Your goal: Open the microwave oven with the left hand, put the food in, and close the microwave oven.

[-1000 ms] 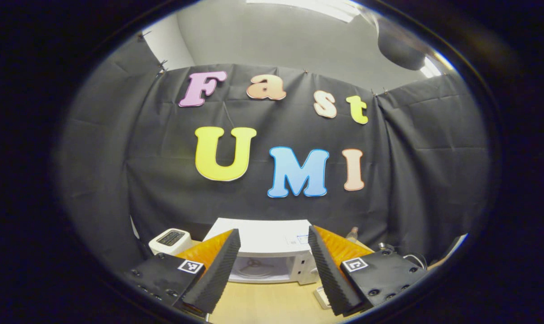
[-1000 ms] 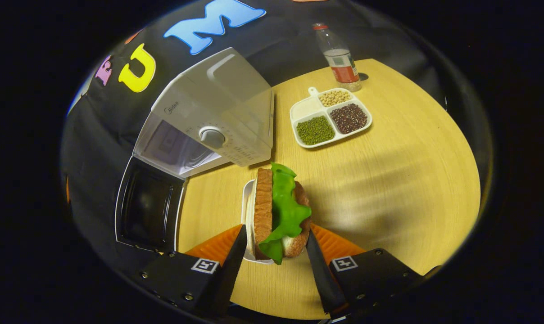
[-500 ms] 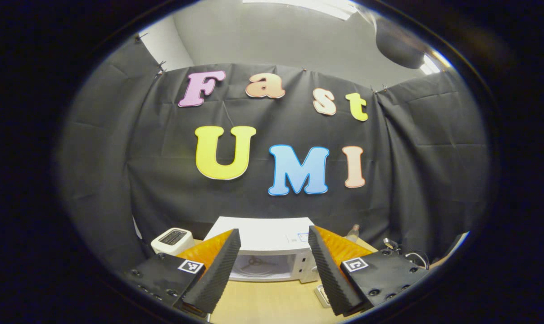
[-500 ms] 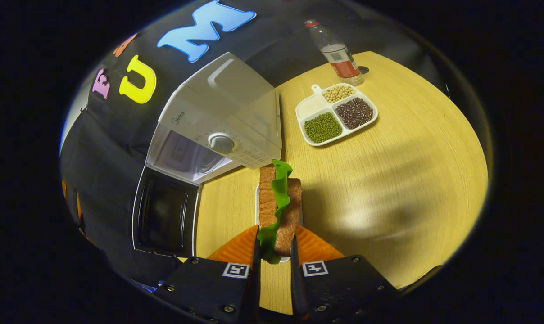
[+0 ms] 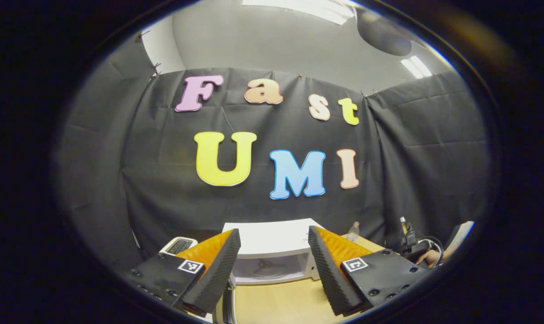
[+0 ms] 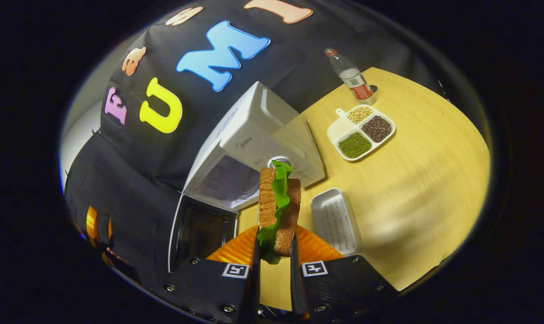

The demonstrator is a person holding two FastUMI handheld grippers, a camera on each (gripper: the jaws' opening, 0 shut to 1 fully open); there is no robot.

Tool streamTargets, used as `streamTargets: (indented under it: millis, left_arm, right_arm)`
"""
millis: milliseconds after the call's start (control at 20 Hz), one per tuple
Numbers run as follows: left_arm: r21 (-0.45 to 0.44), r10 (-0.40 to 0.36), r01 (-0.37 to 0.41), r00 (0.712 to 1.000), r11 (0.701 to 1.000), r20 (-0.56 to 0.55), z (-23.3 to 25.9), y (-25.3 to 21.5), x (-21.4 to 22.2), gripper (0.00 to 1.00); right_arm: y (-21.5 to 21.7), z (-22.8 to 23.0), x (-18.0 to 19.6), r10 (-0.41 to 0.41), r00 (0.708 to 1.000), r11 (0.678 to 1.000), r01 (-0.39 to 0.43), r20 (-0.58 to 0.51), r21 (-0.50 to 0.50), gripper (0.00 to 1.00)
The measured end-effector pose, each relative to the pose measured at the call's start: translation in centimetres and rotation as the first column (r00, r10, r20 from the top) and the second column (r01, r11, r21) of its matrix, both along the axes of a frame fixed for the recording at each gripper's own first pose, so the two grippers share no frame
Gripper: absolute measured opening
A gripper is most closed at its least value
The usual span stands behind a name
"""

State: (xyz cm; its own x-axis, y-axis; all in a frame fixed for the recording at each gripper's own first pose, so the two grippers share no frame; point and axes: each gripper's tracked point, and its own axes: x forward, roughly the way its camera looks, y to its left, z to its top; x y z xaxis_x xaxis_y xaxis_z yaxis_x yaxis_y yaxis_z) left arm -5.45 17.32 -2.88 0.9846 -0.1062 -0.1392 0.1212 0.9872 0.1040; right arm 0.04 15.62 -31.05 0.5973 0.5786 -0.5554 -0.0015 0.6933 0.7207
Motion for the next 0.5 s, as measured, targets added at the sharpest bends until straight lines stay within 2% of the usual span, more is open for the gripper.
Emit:
streamTargets:
  millis: [250, 500]
  left_arm:
    - [-0.017, -0.006, 0.006, 1.000, 1.000, -0.006, 0.1, 4.3, -1.4, 0.96]
    - [-0.026, 0.028, -0.028, 1.000, 0.999, 0.007, 0.7, 8.7, -2.0, 0.96]
  right_arm:
    - [6.2, 1.9, 1.1, 0.002, 0.999, 0.996, -0.005, 0.034, 0.088, 0.28]
    - [11.8, 1.3, 2.5, -0.027, 1.000, 0.984, 0.027, -0.003, 0.173, 0.28]
